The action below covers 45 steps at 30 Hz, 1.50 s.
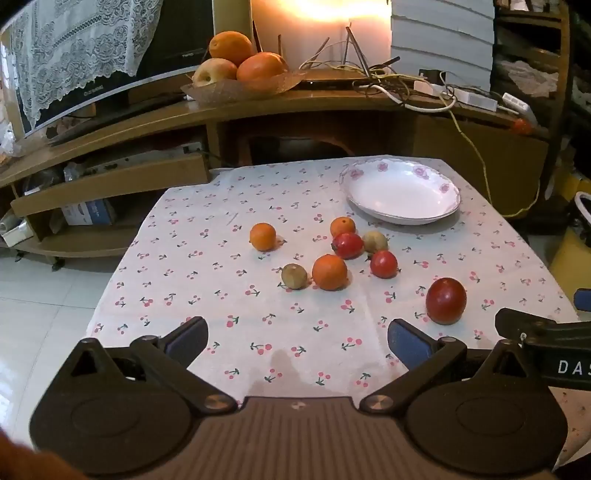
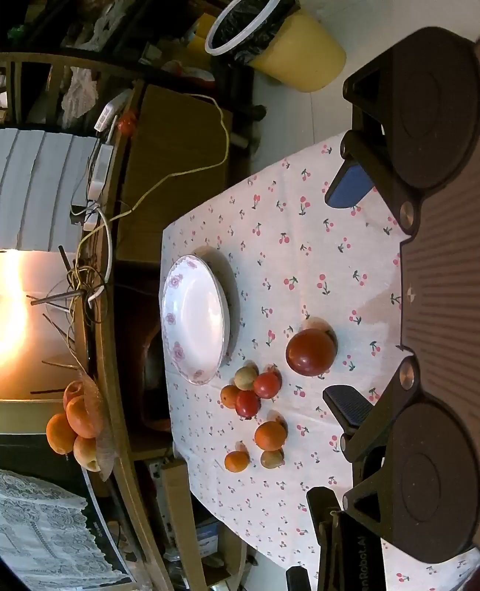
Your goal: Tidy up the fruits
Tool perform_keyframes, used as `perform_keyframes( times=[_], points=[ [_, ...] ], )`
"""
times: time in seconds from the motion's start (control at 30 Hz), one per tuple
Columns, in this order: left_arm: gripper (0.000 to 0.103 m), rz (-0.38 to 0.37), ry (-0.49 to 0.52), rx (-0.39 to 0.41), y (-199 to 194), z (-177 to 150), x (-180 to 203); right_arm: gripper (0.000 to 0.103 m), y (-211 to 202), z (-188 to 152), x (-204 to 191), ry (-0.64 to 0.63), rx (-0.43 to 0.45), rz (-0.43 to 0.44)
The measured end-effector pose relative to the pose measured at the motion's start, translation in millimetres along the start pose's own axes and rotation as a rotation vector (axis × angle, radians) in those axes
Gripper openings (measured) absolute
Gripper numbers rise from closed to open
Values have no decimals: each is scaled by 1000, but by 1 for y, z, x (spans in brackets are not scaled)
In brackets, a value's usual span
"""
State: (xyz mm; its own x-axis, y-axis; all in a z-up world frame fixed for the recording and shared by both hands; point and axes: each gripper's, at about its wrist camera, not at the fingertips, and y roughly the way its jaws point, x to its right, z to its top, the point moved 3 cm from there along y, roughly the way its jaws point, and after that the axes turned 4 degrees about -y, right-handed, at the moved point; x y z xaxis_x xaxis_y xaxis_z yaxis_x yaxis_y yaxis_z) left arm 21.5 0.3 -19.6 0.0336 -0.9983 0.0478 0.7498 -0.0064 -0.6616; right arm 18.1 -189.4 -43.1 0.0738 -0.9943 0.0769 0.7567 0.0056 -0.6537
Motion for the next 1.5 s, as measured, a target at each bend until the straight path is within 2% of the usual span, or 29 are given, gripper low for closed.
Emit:
perform_keyframes(
  times=[0.17, 0.37, 1.5],
  points=[
    [103, 4, 13, -16, 2, -3, -8, 100, 0, 0, 1, -3, -2, -4],
    [103, 41, 49, -35, 6, -4, 2, 100, 7, -2, -1, -6, -13, -3],
    [103, 35, 69, -48, 12, -10, 7, 99, 15, -4, -10, -26, -39, 3]
  ],
)
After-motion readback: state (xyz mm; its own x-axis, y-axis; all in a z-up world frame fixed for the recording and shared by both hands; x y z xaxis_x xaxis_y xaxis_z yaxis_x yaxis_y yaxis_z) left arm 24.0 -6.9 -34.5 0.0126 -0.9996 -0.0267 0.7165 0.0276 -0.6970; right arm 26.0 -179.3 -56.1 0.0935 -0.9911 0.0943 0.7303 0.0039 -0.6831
